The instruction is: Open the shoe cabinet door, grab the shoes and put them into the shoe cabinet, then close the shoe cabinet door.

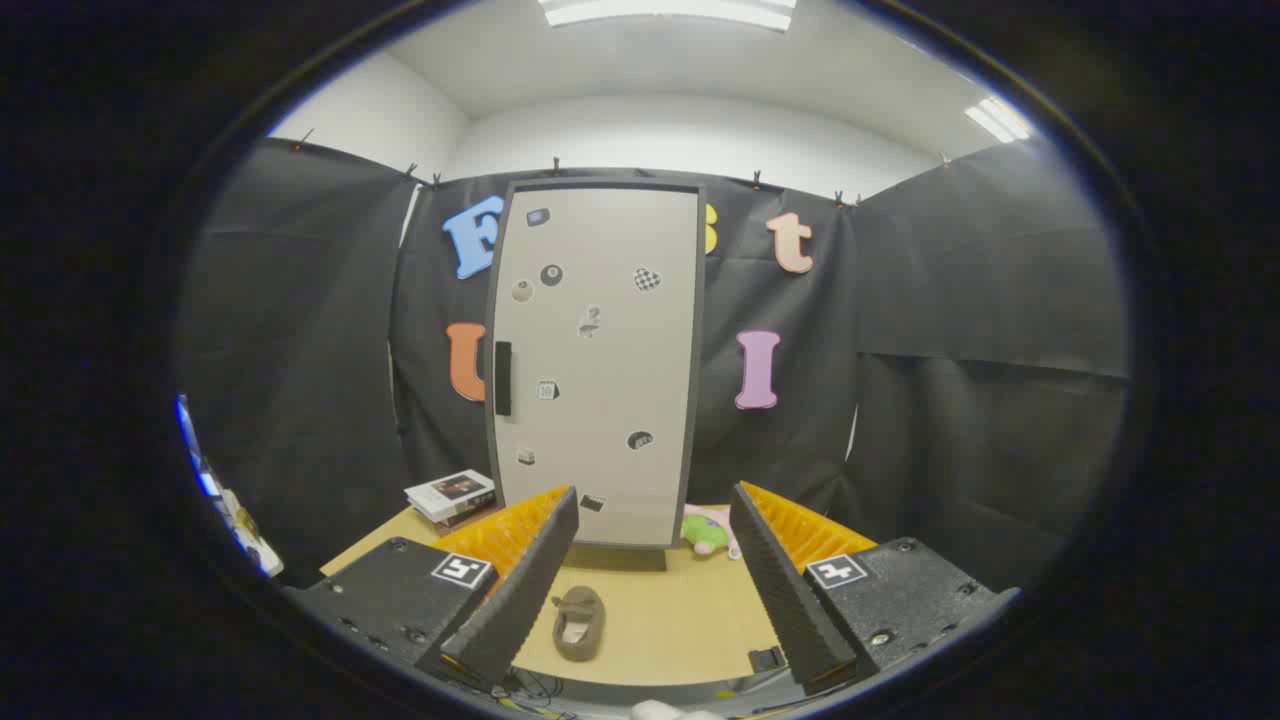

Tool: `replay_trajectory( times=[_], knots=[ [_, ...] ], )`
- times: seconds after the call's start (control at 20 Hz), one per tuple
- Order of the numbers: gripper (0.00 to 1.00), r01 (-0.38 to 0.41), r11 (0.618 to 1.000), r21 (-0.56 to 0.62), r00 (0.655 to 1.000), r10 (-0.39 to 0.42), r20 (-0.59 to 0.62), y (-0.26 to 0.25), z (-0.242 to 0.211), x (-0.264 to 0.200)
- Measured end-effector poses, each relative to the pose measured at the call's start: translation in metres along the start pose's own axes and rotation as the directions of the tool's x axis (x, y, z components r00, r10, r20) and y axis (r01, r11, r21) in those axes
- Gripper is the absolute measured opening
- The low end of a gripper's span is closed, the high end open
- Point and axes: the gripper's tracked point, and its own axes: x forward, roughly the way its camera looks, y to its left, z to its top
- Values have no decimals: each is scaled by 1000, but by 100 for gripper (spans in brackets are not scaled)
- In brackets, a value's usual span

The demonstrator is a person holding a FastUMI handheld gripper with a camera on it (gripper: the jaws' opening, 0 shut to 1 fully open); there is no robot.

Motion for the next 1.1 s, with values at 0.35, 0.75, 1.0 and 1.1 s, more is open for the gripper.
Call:
replay_trajectory(
  times=[0.35,0.75,1.0,1.1],
  knots=[
    [99,6,1000,6,1000,-6,0,2,1,-2],
    [99,10,1000,4,1000,-10,-1,13,6,11],
    [99,-7,999,33,1000,7,-18,46,10,56],
    [99,-26,999,38,1000,26,-17,67,13,83]
  ],
)
